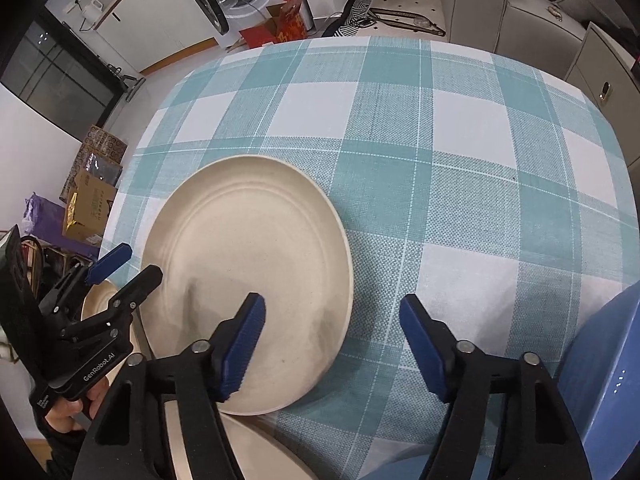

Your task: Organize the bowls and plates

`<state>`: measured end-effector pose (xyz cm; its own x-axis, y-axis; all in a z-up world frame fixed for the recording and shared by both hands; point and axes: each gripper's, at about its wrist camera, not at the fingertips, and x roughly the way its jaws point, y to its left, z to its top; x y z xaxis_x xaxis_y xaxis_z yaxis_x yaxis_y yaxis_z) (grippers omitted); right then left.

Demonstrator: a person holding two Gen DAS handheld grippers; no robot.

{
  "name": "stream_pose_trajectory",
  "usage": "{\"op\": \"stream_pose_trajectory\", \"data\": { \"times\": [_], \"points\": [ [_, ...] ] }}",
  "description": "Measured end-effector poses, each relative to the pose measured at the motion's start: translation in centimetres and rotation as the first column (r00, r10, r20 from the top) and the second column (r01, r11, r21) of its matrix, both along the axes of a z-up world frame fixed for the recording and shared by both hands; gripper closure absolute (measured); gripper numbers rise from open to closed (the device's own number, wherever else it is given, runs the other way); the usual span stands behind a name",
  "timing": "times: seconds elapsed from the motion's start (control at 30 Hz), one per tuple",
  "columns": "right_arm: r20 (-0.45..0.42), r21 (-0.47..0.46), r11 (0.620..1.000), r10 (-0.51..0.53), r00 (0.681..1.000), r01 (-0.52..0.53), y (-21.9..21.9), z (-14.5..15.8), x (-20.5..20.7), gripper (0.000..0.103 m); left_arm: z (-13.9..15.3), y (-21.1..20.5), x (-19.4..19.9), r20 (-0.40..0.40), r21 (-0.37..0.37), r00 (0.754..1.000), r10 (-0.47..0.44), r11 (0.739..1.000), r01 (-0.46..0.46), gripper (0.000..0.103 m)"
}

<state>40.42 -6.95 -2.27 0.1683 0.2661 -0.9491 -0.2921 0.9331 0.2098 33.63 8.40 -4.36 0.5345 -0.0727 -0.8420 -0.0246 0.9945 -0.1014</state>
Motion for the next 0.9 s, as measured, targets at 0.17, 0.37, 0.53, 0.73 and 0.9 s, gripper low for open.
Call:
{"op": "stream_pose_trajectory", "data": {
  "times": [0.17,0.37,0.53,0.73,0.9],
  "points": [
    [-0.01,-0.019,1.0,0.002,1.0,-0.002,0.5,-0.6,0.0,0.048,-0.5,-0.2,0.2,-0.02,-0.009,1.0,-0.012,1.0,0.011,0.052],
    [-0.022,-0.024,1.0,0.005,1.0,-0.005,0.6,-1.2,0.0,0.057,-0.8,-0.7,0.2,-0.034,-0.018,0.999,-0.035,0.999,0.035,0.066],
    [-0.031,-0.018,1.0,0.015,0.999,-0.016,0.8,-1.5,-0.1,0.068,-0.8,-0.8,0.1,-0.038,-0.004,0.999,-0.04,0.999,0.039,0.072],
    [-0.021,-0.042,0.999,0.025,0.999,-0.026,1.1,-1.6,-0.2,0.078,-0.8,-0.1,-0.1,-0.043,-0.017,0.999,-0.025,1.0,0.024,0.085],
    [-0.008,-0.058,0.998,0.016,1.0,-0.016,0.8,-1.6,-0.2,0.089,-0.9,-0.1,-0.1,-0.043,-0.004,0.999,-0.027,1.0,0.027,0.089]
  ]
}}
